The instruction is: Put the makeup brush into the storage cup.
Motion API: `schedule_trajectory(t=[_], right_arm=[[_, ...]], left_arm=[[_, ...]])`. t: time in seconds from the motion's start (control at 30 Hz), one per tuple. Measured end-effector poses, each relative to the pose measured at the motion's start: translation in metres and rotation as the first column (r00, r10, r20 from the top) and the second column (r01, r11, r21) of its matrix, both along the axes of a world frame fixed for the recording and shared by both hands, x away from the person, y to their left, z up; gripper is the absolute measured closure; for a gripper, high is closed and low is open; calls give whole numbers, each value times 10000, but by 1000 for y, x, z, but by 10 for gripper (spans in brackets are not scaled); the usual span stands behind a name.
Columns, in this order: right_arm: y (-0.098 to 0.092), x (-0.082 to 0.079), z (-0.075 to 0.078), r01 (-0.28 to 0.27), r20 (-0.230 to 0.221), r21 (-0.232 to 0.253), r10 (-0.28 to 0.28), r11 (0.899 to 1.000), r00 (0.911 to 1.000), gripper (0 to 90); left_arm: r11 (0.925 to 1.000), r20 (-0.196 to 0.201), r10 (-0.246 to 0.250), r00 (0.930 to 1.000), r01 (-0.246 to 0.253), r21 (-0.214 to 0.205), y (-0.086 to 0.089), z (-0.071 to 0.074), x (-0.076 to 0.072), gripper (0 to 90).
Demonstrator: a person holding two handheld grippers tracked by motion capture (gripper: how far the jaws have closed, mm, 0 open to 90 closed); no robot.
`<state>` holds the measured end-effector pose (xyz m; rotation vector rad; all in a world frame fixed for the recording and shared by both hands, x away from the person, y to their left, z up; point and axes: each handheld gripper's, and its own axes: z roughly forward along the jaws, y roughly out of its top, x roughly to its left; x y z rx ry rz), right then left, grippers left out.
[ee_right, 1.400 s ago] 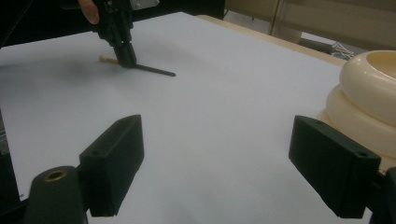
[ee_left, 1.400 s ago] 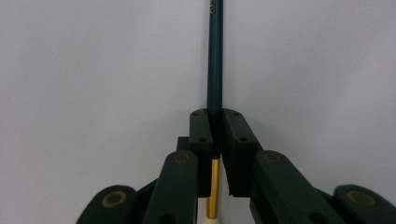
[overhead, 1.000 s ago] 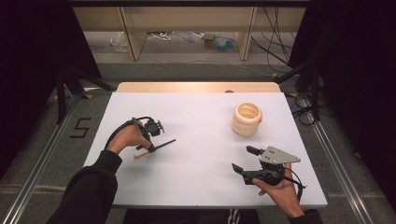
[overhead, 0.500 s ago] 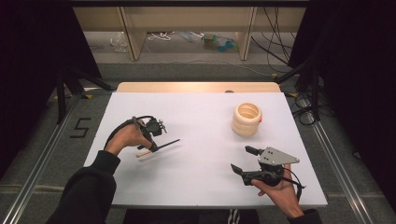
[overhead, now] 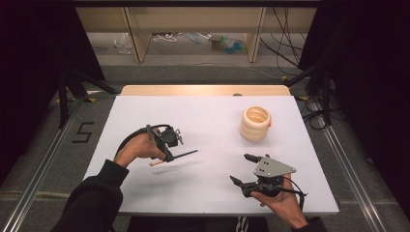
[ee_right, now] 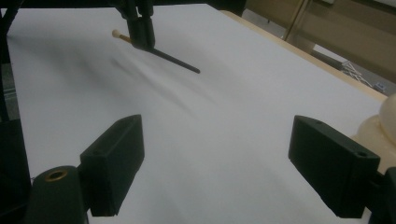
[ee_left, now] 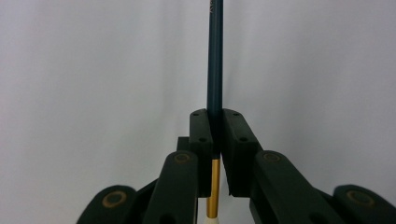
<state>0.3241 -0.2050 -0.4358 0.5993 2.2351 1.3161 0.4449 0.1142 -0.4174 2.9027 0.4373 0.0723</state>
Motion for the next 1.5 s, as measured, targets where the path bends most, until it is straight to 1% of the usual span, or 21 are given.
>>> schedule_trajectory(t=[0.2, 0.27, 0.43, 0.57, 0.7, 0.83, 0.93, 1.0, 1.07, 1.1, 1.13, 1.17, 1.2, 1.23, 1.27, 1.3, 1.33, 1.37, 1.43, 1.47, 1.5], right_arm=[[15, -2, 1, -370, 237, -336, 378, 9988, 9990, 189], [19, -2, 1, -515, 344, -607, 536, 9968, 9980, 188], [35, -3, 1, -750, 848, -1268, 861, 9891, 9927, 188], [48, -3, 0, -1019, 1004, -1780, 1211, 9787, 9876, 191], [59, -3, 0, -1200, 1367, -2590, 1594, 9584, 9777, 196], [71, -5, -1, -1303, 1823, -3367, 2003, 9326, 9626, 206], [81, -6, 0, -1482, 2077, -3961, 2456, 9062, 9469, 220], [87, -6, -1, -1518, 2195, -4468, 2726, 8816, 9367, 225], [94, -7, -4, -1576, 2230, -4695, 2894, 8688, 9309, 232], [95, -3, -3, -1657, 2440, -5322, 3379, 8302, 9090, 240], [97, -2, -4, -1715, 2481, -5483, 3550, 8185, 9013, 247], [100, -3, -5, -1612, 2532, -5556, 3506, 8157, 9016, 255], [102, -2, -5, -1617, 2653, -5757, 3702, 8015, 8903, 262], [104, -3, -5, -1520, 2692, -5851, 3676, 7966, 8902, 271], [105, -5, -7, -1426, 2618, -5831, 3511, 7998, 8990, 272], [107, -3, -6, -1398, 2820, -5981, 3706, 7891, 8849, 276], [108, -3, -7, -1403, 2828, -6076, 3780, 7817, 8816, 283], [109, -4, -8, -1324, 2767, -6026, 3617, 7870, 8903, 291], [113, -6, -11, -1221, 2700, -6134, 3525, 7803, 8960, 304], [115, -5, -11, -1115, 2848, -6271, 3601, 7709, 8884, 310], [116, -3, -11, -1168, 2966, -6467, 3896, 7537, 8719, 318]], left_arm=[[9985, -143, -470, 9988, 466, -286, -15, 5, -12, 832], [9980, -285, -527, 9982, 516, -352, -19, 5, -16, 832], [9970, -325, -723, 9969, 713, -305, -26, 5, -21, 832], [9958, -455, -875, 9951, 861, -311, -31, 5, -26, 832], [9919, -569, -1156, 9917, 1122, -597, -36, 7, -30, 832], [9900, -551, -1283, 9902, 1246, -663, -41, 9, -35, 832], [9891, -574, -1369, 9889, 1332, -632, -43, 10, -36, 832], [9890, -626, -1359, 9887, 1316, -675, -44, 10, -38, 832], [9877, -615, -1418, 9880, 1371, -747, -45, 11, -39, 832], [9871, -679, -1467, 9868, 1416, -746, -45, 12, -39, 832], [9869, -677, -1474, 9868, 1422, -763, -45, 12, -39, 832], [9876, -670, -1425, 9875, 1374, -763, -45, 12, -40, 832], [9876, -670, -1425, 9875, 1374, -763, -45, 12, -40, 832], [9872, -705, -1475, 9866, 1424, -722, -45, 12, -39, 832], [9873, -727, -1488, 9862, 1439, -680, -45, 12, -39, 832], [9868, -795, -1529, 9850, 1478, -668, -45, 12, -39, 832], [9869, -824, -1522, 9849, 1469, -675, -44, 11, -39, 832], [9868, -730, -1500, 9860, 1448, -722, -44, 11, -38, 832], [9865, -828, -1523, 9849, 1465, -727, -45, 11, -39, 832], [9868, -772, -1503, 9856, 1447, -732, -45, 11, -39, 832], [9869, -749, -1499, 9859, 1446, -715, -46, 11, -38, 832]])
